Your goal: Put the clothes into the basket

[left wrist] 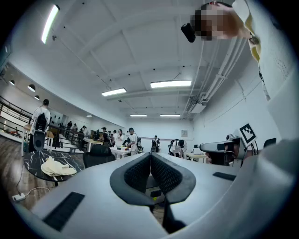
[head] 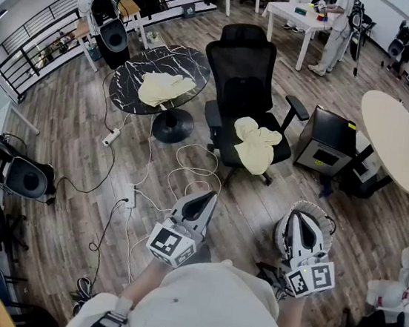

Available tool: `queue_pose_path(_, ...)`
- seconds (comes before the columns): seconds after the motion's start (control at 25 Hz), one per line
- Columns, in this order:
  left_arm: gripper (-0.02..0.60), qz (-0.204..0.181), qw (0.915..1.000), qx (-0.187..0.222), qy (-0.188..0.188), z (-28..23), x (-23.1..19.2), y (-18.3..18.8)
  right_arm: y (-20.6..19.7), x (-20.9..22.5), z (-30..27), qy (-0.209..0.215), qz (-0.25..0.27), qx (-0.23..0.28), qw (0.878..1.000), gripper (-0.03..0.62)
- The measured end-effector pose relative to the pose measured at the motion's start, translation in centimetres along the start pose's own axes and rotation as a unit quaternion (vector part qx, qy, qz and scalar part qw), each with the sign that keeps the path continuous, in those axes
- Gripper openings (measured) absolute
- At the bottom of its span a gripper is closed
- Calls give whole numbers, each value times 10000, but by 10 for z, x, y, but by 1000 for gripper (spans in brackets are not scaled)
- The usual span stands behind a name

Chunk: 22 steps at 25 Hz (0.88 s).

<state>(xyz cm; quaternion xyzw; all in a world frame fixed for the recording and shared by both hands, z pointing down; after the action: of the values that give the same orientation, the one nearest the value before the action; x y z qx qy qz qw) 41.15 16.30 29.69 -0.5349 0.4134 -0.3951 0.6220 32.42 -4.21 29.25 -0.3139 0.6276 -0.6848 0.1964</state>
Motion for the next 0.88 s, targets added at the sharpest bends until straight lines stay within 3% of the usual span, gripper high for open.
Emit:
queue_pose_path(0.56, 21, -24, 9999, -93, -141, 28, 10, -7, -15, -37, 18, 152, 15, -118, 9998, 6)
queue_pose_path(0.88, 23, 202, 9997, -85, -48, 28, -14, -13, -21, -48, -3, 315, 35, -209, 9993, 6)
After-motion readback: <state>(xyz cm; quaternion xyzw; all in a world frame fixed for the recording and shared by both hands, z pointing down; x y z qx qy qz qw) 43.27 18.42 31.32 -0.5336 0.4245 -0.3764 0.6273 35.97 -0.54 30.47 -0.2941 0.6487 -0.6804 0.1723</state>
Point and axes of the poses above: the fingertips, and each gripper's own axes: z backward along the fingers, x to its right, y out of its top, the point moved 2 cm from there along z, backward along the fingers, and after that the axes turned 13 degrees about -y, right-handed, at the moved point
